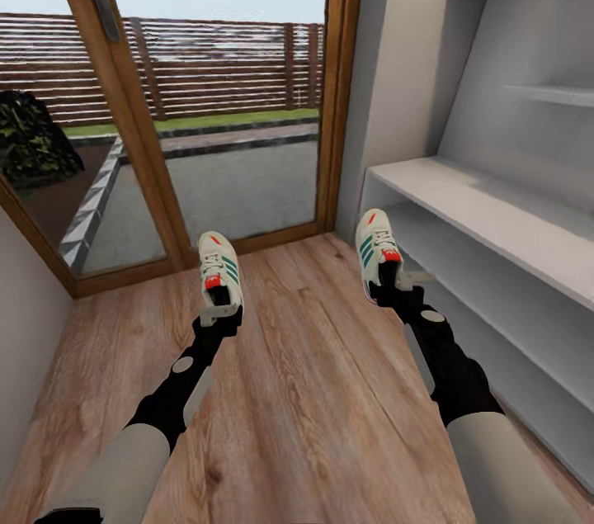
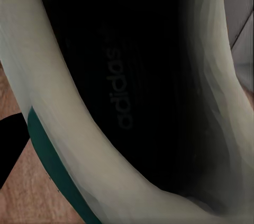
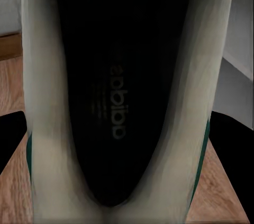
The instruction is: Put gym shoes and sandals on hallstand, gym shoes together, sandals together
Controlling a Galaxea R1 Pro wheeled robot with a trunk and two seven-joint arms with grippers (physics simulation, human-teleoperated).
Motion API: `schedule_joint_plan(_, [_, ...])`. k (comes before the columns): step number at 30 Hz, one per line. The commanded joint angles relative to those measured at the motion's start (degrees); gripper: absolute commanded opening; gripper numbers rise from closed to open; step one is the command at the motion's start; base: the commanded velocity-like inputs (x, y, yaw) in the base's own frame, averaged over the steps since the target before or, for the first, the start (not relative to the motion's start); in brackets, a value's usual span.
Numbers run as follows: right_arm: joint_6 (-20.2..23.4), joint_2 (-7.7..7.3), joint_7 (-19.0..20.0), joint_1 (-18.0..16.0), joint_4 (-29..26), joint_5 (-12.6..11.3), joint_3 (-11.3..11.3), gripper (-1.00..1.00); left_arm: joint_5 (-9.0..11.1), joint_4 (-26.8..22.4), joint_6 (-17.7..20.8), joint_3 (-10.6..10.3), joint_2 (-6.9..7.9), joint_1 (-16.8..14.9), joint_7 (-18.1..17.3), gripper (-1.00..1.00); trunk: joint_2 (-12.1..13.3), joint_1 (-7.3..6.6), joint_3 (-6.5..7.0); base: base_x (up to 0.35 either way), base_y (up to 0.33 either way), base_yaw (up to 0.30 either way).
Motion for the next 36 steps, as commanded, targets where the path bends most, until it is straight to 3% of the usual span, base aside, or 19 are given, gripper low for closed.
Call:
schedule_joint_plan(1, [0.3,0.00,-0.2,0.0,-0.1,0.0,0.0,-1.00,0.4,0.0,-0.1,0.1,-0.03,0.0,-0.2,-1.00,0.0,-0.01,0.01,-0.002,0.190,-0.246])
schedule_joint_plan(14, [0.3,0.00,-0.2,0.0,-0.1,0.0,0.0,-1.00,0.4,-0.1,-0.1,0.1,-0.03,0.0,-0.2,-1.00,0.0,-0.01,0.71,0.000,0.028,-0.246])
schedule_joint_plan(18, [0.3,0.00,-0.2,0.0,-0.1,0.0,0.0,-1.00,0.4,-0.1,-0.1,0.1,-0.03,0.0,-0.2,-1.00,-1.6,0.87,0.21,0.000,0.000,-0.246])
schedule_joint_plan(22, [0.3,0.00,-0.2,0.0,-0.1,0.0,0.0,-1.00,0.4,-0.1,-0.1,0.1,-0.03,0.0,-0.2,-1.00,-1.6,0.87,0.42,0.000,0.000,-0.246])
schedule_joint_plan(33, [0.3,0.00,-0.2,0.0,-0.1,0.0,0.0,-1.00,0.4,-0.1,-0.1,0.1,-0.03,0.0,-0.2,-1.00,-6.0,3.28,-0.96,0.000,0.000,-0.246])
schedule_joint_plan(36, [0.3,0.00,-0.2,0.0,-0.1,0.0,0.0,-1.00,0.4,-0.1,-0.1,0.2,-0.03,0.0,-0.2,-1.00,-6.1,3.37,-1.46,0.000,0.000,-0.246])
